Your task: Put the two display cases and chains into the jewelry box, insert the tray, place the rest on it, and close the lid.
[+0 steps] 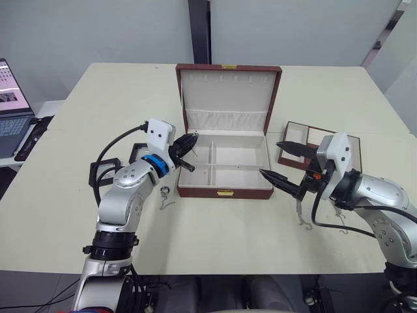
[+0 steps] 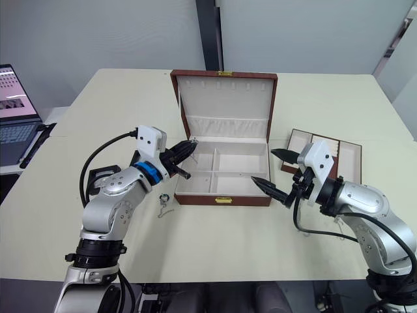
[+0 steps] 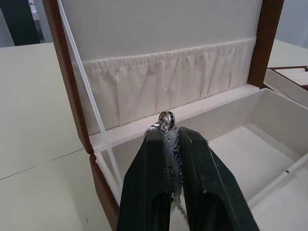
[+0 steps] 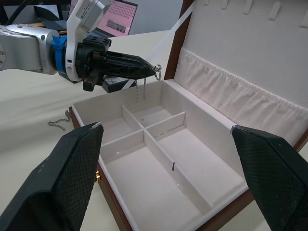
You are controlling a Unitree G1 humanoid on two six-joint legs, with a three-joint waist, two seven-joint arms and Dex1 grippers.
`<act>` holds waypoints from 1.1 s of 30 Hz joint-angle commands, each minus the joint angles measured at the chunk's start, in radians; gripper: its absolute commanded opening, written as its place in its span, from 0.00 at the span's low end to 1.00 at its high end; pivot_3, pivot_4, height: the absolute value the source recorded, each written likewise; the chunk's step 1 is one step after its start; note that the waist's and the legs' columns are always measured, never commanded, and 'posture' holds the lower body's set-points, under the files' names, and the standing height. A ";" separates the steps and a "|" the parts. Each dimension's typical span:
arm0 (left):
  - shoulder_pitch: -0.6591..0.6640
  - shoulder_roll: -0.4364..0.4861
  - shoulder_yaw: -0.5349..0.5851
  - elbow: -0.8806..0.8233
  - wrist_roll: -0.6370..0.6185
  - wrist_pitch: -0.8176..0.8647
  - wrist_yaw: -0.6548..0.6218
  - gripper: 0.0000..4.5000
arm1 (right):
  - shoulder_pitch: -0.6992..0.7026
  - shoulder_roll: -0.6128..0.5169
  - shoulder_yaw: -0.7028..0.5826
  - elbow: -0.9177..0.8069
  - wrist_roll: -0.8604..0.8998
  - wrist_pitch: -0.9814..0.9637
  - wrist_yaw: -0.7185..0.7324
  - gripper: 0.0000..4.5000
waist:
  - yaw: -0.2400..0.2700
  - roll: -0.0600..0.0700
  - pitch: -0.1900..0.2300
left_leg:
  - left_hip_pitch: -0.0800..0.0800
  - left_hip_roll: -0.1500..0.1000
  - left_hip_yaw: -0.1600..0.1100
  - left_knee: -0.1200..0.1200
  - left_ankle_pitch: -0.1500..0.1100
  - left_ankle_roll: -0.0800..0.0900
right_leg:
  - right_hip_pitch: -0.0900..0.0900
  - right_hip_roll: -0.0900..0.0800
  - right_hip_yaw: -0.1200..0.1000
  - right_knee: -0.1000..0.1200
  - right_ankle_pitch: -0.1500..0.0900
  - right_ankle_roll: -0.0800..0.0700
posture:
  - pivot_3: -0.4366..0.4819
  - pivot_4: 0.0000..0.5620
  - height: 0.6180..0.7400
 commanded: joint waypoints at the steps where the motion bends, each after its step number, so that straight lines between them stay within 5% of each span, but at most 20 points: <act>1: -0.022 -0.011 -0.003 -0.023 0.013 -0.026 0.013 0.01 | -0.004 -0.002 -0.027 -0.043 0.022 -0.005 -0.010 1.00 | 0.000 0.000 0.000 | 0.000 0.000 0.000 0.000 0.000 0.000 | 0.000 0.000 0.000 0.000 0.000 0.000 | 0.48 0.27 1.00; 8: -0.012 -0.034 0.002 -0.030 0.022 -0.030 0.029 0.01 | -0.012 -0.004 -0.024 -0.035 0.025 -0.006 -0.011 1.00 | 0.000 0.000 0.000 | 0.000 0.000 0.000 0.000 0.000 0.000 | 0.000 0.000 0.000 0.000 0.000 0.000 | 0.48 0.27 1.00; 9: -0.011 -0.036 0.003 -0.032 0.023 -0.031 0.031 0.17 | -0.014 -0.004 -0.023 -0.032 0.025 -0.007 -0.010 1.00 | 0.000 0.000 0.000 | 0.000 0.000 0.000 0.000 0.000 0.000 | 0.000 0.000 0.000 0.000 0.000 0.000 | 0.48 0.27 1.00; 21: 0.005 -0.049 0.002 -0.054 0.014 -0.027 0.033 0.99 | -0.025 -0.005 -0.018 -0.013 0.020 -0.011 0.004 1.00 | 0.000 0.000 0.000 | 0.000 0.000 0.000 0.000 0.000 0.000 | 0.000 0.000 0.000 0.000 0.000 0.000 | 0.48 0.27 1.00; 33: -0.011 -0.037 0.011 -0.069 -0.028 0.006 -0.025 0.99 | -0.028 -0.018 -0.037 0.008 0.015 -0.015 0.017 1.00 | 0.000 0.000 0.000 | 0.000 0.000 0.000 0.000 0.000 0.000 | 0.000 0.000 0.000 0.000 0.000 0.000 | 0.48 0.27 1.00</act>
